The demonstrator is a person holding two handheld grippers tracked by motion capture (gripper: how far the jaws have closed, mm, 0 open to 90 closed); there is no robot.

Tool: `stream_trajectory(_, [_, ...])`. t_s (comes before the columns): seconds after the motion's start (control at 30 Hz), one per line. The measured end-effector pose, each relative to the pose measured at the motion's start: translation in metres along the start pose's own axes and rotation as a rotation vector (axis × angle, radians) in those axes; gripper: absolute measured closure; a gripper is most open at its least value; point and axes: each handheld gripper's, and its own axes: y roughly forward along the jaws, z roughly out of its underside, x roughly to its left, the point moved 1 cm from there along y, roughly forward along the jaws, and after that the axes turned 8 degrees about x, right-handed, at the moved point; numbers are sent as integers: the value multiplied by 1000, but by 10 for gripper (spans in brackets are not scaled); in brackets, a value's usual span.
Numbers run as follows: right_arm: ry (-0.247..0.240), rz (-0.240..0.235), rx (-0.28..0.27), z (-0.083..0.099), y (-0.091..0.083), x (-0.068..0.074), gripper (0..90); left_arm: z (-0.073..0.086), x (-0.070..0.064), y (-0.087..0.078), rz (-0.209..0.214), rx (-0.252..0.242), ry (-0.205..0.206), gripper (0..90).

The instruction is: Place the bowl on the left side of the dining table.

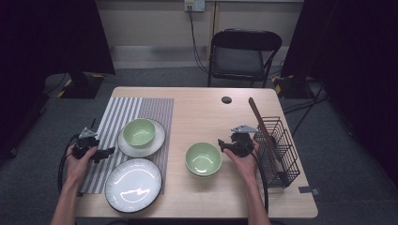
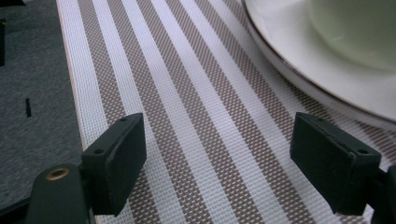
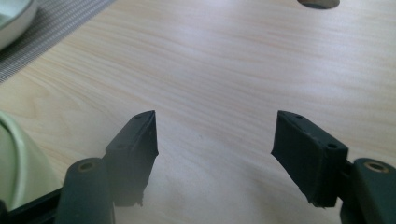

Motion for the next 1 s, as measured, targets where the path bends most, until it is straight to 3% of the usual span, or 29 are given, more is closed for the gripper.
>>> stream_trajectory(0.2, [-3, 2, -38, -14, -13, 5, 332, 3, -1, 5, -22, 3, -3, 154])
stream_trajectory(0.37, [0, -26, -60, -19, -24, 8, 339, 7, 0, 7, -17, -35, -6, 117])
stream_trajectory(0.6, [-27, -63, -63, -23, -41, 17, 350, 8, -1, 7, -29, -33, -10, 110])
stream_trajectory(0.73, [-35, -133, -87, -23, -57, 23, 360, 8, -1, 7, -29, -34, -11, 109])
stream_trajectory(1.0, [-99, -178, -140, -27, -86, 37, 354, 8, -1, 7, -28, -33, -12, 109])
